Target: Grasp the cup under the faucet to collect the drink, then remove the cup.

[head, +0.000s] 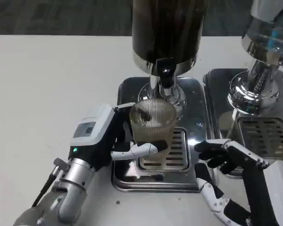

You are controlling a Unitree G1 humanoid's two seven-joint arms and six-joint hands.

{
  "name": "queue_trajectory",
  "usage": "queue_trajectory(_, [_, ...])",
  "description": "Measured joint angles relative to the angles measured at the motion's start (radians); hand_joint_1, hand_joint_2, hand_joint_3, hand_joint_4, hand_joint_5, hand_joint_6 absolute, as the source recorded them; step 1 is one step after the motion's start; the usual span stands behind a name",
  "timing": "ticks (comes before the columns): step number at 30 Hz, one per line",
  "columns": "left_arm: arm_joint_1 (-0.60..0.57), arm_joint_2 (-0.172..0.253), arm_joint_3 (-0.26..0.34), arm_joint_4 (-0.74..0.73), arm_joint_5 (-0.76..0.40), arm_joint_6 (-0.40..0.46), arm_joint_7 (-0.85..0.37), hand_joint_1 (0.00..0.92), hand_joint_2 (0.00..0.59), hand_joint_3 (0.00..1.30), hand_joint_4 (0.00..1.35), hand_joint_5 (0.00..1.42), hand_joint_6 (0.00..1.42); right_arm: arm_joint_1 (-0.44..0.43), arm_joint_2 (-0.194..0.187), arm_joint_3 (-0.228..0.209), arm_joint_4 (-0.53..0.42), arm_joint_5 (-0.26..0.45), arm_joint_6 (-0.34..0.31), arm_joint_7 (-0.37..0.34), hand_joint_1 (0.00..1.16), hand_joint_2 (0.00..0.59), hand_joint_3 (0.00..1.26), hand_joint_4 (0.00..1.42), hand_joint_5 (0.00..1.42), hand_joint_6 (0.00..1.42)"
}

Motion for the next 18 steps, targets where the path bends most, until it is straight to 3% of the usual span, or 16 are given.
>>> queue_trajectory(8, [0.000,0.000,0.000,0.001,-0.011,-0.010,-0.035,0.172,0.088,0.56,0.71,0.93,1.11,-0.025,0.003,0.002,0.000,0.004,0.001,0.014,0.59,0.418,0.55,0.58,0.65,0.72])
queue_trajectory(18, [-0.006,0.011,0.004,0.001,-0.045,-0.027,-0.109,0.099,0.075,0.41,0.53,0.70,0.85,-0.036,0.004,0.004,0.008,0.013,0.003,0.019,0.59,0.418,0.55,0.59,0.65,0.72])
